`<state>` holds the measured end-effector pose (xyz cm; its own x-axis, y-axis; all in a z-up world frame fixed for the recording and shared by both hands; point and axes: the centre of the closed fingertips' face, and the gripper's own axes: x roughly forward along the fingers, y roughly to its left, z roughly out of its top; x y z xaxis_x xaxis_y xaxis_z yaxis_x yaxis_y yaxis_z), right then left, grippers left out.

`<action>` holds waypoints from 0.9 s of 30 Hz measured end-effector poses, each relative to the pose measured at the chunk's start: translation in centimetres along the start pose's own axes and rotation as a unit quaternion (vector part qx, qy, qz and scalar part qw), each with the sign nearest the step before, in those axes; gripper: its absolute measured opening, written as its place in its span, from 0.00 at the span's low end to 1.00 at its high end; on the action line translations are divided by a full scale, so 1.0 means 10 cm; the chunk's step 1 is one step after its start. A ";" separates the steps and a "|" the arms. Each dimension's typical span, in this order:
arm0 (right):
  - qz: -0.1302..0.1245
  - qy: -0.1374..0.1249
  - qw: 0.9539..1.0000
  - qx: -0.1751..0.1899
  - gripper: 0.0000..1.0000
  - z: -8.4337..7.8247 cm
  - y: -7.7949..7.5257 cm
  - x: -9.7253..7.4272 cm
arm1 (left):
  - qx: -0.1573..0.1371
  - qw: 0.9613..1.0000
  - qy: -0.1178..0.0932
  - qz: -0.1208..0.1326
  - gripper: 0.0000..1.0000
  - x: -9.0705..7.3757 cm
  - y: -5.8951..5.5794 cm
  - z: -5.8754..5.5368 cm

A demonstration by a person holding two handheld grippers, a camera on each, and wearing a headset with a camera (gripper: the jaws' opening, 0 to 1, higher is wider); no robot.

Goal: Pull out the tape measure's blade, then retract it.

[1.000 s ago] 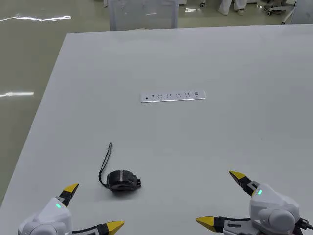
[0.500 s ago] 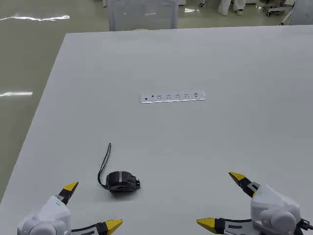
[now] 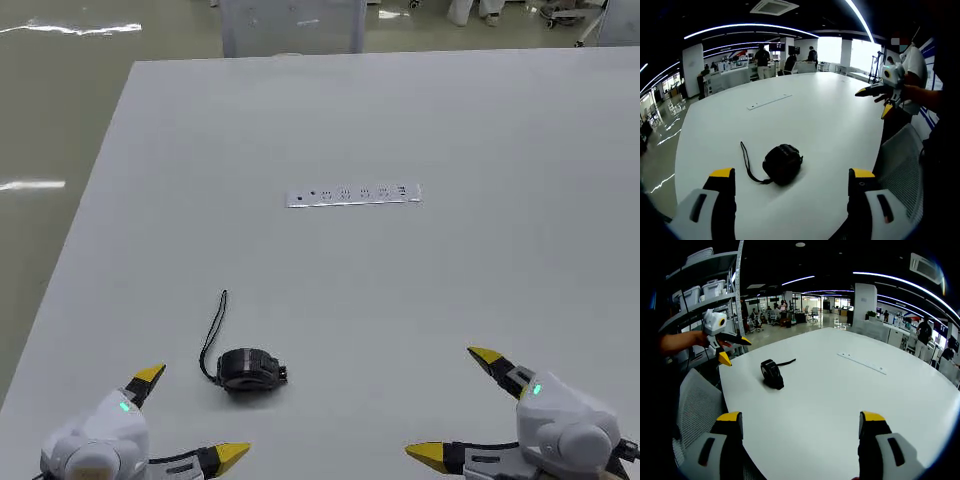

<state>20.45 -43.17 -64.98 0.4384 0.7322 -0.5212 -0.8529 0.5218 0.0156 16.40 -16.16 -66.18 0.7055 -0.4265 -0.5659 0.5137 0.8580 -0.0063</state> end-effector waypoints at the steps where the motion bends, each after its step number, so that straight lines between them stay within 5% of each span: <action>1: 0.003 -0.001 1.000 -0.004 0.98 0.00 0.00 0.01 | 0.002 1.000 0.001 -0.002 0.91 0.01 0.00 0.00; 27: 0.066 0.018 0.997 -0.043 0.93 -0.01 -0.08 0.21 | 0.040 0.998 0.049 -0.027 0.82 0.28 0.17 -0.10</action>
<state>22.05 -42.08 -66.17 0.3119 0.7744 -0.5505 -0.9241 0.3820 0.0138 18.74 -15.60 -68.58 0.6271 -0.4372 -0.6447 0.5890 0.8078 0.0250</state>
